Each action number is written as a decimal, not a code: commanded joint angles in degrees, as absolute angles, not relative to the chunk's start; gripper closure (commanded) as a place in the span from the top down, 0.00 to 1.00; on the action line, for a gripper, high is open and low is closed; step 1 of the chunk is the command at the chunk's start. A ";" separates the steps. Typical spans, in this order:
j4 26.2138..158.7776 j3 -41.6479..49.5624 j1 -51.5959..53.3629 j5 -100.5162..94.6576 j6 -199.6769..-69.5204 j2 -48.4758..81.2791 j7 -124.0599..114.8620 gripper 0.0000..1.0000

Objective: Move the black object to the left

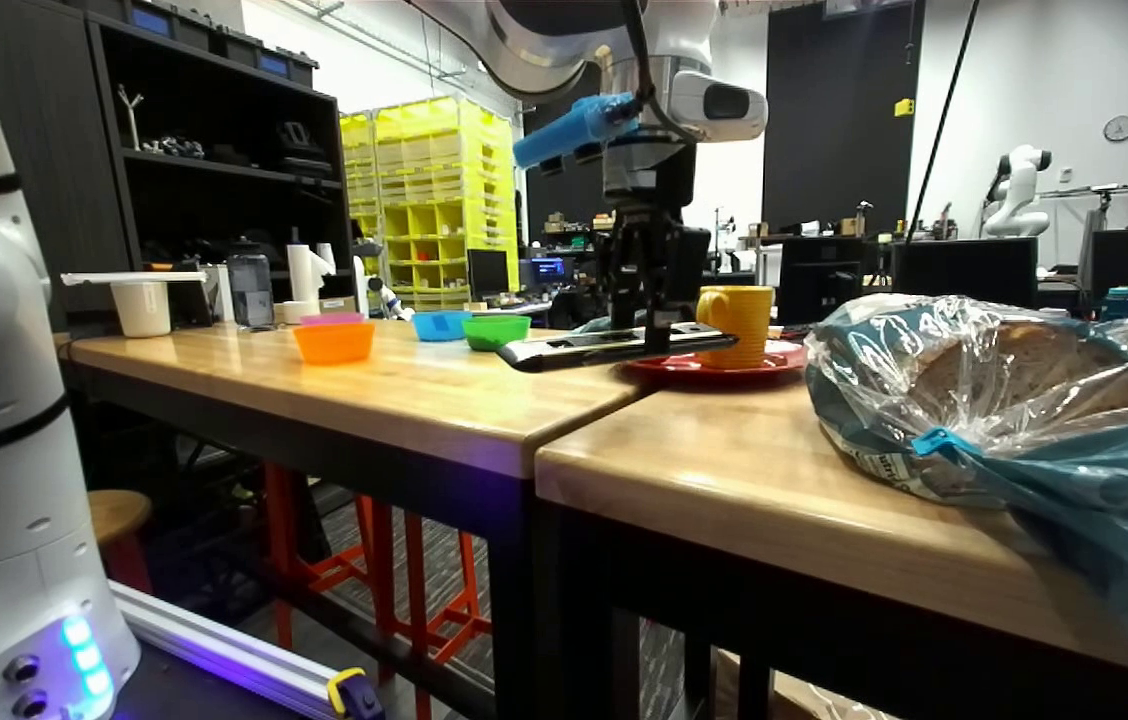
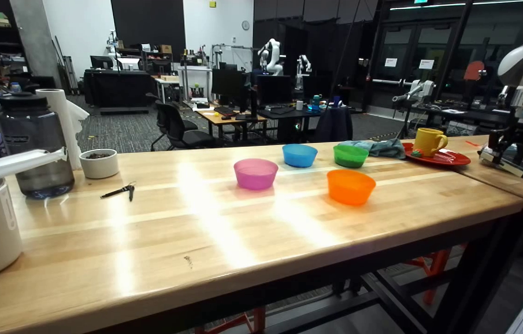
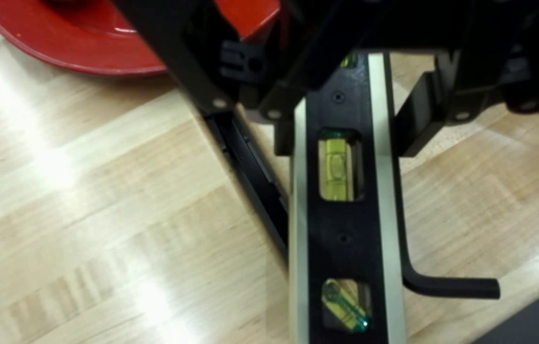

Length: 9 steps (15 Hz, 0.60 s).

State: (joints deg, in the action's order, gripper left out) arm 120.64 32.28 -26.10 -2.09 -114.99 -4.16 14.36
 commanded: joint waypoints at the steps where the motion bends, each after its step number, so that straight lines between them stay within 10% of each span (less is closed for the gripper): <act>1: 121.36 30.54 -26.18 -3.38 -111.83 -9.25 13.58 0.31; 9: 124.13 26.12 -24.81 -3.79 -108.40 -16.05 12.77 0.31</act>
State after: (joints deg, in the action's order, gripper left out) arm 121.68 27.71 -25.72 -2.45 -109.79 -11.36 14.17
